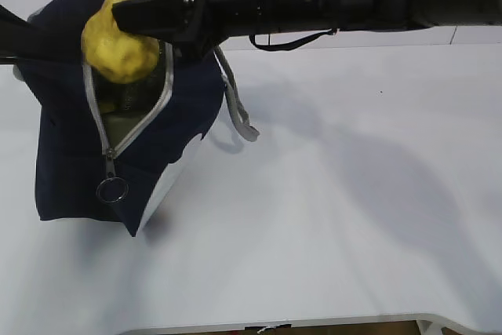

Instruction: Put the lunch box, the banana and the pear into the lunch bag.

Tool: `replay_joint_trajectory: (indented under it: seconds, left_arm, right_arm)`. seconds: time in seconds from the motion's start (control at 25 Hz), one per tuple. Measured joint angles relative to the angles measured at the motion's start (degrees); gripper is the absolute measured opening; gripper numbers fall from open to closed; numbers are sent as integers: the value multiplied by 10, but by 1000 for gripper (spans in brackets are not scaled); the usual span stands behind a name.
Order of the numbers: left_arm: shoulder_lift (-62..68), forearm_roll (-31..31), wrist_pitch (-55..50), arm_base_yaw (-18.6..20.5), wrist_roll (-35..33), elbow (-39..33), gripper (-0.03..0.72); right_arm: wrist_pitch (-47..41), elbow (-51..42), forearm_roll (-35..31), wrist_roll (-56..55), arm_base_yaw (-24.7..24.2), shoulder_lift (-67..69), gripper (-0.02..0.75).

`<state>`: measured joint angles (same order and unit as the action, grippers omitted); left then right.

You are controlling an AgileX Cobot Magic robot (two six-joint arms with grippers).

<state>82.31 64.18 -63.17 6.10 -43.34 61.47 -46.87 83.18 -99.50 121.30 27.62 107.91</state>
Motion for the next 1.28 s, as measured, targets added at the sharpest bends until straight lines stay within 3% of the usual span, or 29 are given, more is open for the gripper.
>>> replay_joint_trajectory:
  seconds: [0.4, 0.8, 1.04, 1.28]
  left_arm:
    - [0, 1, 0, 0, -1, 0, -15]
    - [0, 3, 0, 0, -1, 0, -15]
    - [0, 3, 0, 0, -2, 0, -15]
    - [0, 4, -1, 0, -7, 0, -15]
  right_arm:
    - [30, 71, -1, 9, 0, 84, 258]
    - [55, 73, -3, 17, 0, 90, 260]
    - [55, 73, -8, 17, 0, 90, 347]
    - [57, 73, -8, 17, 0, 90, 365]
